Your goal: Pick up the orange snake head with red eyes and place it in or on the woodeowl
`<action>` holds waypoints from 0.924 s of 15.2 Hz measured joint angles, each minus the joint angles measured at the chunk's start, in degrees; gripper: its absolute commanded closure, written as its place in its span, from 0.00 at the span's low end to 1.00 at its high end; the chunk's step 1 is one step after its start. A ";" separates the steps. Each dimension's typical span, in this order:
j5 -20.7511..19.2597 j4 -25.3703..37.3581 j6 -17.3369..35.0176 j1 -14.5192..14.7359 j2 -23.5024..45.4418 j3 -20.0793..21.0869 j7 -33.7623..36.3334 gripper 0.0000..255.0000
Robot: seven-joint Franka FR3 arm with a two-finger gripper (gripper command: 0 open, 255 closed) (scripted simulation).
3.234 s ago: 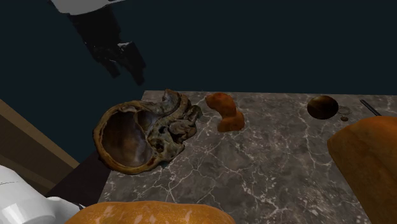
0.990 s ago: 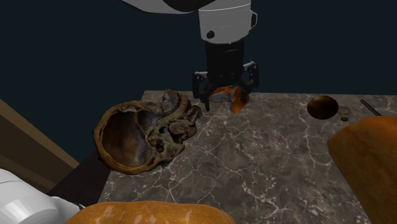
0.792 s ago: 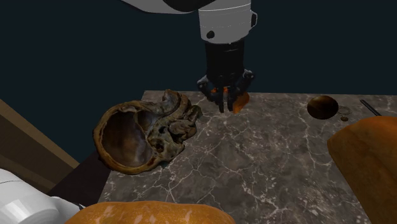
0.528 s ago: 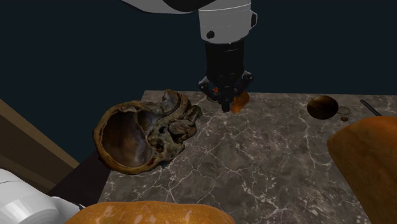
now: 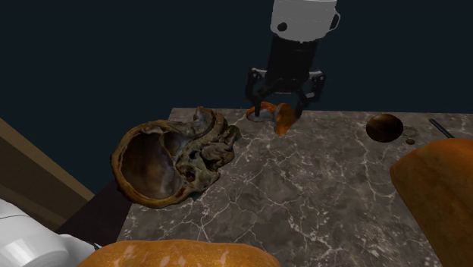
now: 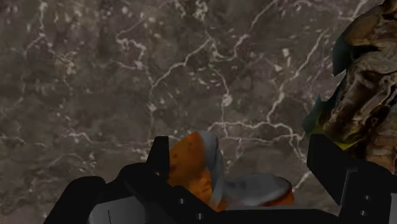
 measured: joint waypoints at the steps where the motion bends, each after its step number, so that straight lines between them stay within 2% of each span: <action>1: 5.73 6.01 -3.72 -1.68 5.50 -1.34 -0.32 0.00; 2: 8.89 8.47 -5.47 -2.67 8.02 -1.59 -0.24 0.00; 4: 10.87 8.63 -5.64 -3.14 9.16 -1.55 0.15 0.00; 9: 11.03 4.54 -2.24 -2.72 8.62 -1.39 0.45 0.00; 14: 10.87 3.56 -1.49 -2.53 8.29 -1.34 0.58 0.00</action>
